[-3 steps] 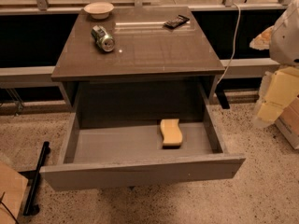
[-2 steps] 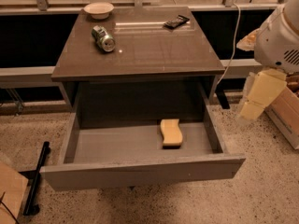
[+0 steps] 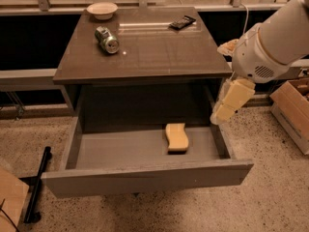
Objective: Pick sponge from top drawer and place on counter
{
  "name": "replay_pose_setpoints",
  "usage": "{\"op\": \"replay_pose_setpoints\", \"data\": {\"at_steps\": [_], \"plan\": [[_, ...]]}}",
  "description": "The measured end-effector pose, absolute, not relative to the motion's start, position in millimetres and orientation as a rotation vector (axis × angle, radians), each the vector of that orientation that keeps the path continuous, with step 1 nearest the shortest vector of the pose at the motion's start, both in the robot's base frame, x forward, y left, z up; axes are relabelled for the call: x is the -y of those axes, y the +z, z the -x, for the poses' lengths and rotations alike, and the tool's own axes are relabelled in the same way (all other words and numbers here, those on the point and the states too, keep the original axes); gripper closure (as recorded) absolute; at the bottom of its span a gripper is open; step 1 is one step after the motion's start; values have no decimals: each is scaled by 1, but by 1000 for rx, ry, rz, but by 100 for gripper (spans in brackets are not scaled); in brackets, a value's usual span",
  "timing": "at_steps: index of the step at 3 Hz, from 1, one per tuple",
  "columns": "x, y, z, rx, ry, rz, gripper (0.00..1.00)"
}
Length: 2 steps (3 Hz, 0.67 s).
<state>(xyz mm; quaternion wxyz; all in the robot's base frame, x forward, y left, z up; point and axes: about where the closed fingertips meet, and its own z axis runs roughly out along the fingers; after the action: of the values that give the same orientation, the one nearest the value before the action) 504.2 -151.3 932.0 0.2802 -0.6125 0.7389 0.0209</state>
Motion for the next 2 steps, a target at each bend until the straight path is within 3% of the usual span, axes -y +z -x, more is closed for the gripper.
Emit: {"op": "replay_pose_setpoints", "data": {"at_steps": [2], "plan": [[135,905,-511,-1993,123,1596,0]]}}
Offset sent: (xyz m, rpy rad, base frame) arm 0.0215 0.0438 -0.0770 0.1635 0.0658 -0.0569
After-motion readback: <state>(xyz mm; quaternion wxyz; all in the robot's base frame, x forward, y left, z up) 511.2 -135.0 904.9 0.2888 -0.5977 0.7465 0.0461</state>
